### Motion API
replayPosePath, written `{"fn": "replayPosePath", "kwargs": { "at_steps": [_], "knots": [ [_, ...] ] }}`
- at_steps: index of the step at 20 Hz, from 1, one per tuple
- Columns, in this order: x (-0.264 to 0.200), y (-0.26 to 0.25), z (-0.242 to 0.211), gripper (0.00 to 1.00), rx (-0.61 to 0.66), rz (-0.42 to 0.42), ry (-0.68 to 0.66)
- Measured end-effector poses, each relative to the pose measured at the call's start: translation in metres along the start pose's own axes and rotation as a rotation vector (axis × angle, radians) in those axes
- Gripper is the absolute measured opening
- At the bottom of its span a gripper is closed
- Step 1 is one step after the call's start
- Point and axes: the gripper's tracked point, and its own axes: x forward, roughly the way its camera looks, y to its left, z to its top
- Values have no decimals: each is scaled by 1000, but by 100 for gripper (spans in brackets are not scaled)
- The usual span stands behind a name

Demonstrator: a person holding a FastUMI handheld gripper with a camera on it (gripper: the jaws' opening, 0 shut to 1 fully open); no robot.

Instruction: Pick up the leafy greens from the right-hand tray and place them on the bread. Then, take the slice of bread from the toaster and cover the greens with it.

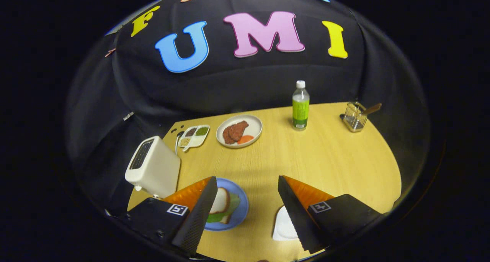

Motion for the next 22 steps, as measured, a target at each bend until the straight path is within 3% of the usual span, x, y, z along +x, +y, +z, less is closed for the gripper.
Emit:
{"fn": "replayPosePath", "kwargs": {
  "at_steps": [6,11,15,22],
  "knots": [
    [-65,-65,101,98,-74,-69,-251],
    [-109,-99,140,98,-63,-44,-354],
    [-119,-127,131,98,-107,-35,-373],
    [-117,-132,113,98,-138,28,-367]
  ]
}}
